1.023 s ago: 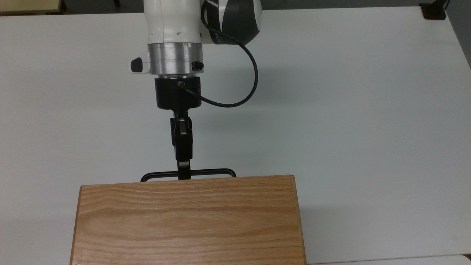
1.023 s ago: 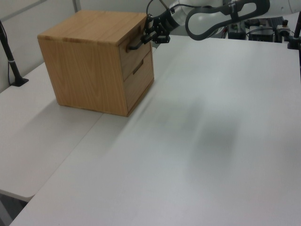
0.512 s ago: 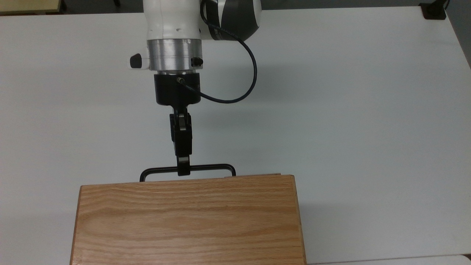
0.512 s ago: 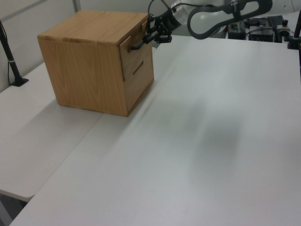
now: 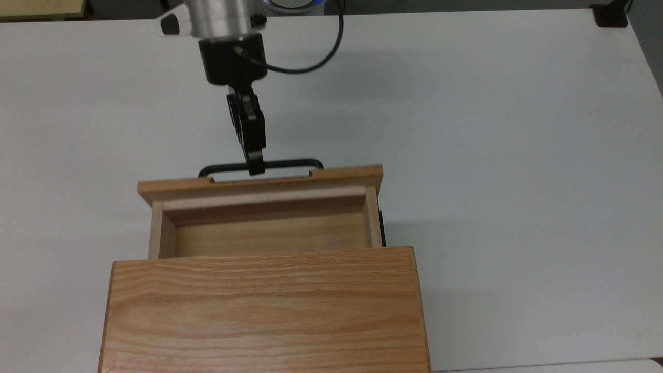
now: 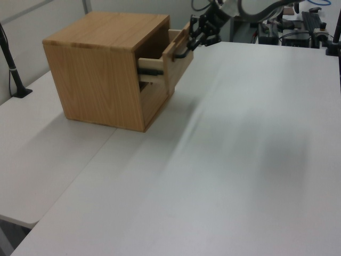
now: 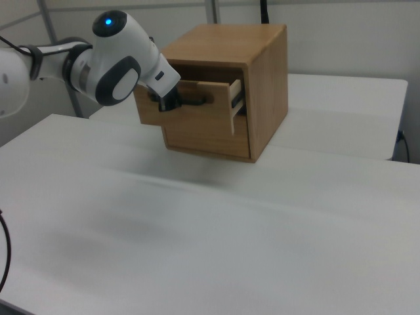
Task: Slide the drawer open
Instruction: 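Pull the handle straight out, sliding the upper drawer out of the cabinet, then release the handle and raise the gripper away from the drawer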
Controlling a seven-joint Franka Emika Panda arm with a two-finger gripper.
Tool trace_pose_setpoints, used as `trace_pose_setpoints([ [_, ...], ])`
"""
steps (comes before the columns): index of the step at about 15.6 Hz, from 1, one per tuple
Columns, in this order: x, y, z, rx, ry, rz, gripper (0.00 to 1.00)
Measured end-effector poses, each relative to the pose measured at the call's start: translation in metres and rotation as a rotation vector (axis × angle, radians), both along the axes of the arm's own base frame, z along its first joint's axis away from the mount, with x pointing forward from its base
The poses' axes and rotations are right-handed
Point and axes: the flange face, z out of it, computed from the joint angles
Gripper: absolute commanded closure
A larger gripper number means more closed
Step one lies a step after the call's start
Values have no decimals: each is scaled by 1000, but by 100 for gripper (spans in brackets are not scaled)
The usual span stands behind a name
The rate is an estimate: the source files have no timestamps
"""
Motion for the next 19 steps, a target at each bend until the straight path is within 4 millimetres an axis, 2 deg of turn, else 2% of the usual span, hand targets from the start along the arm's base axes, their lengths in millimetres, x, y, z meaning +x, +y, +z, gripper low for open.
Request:
trace_pose_setpoints([
  [6, -45, -38, 13, 15, 152, 147, 97],
  [9, -64, -50, 17, 25, 229, 215, 94],
  [11, -72, -56, 18, 30, 258, 240, 79],
  [12, -74, -57, 18, 32, 266, 246, 65],
  [14, -77, -56, 18, 23, 275, 283, 19],
  [15, -79, -56, 17, 24, 287, 298, 0],
  [19, -95, -48, 22, -25, 330, 499, 0],
])
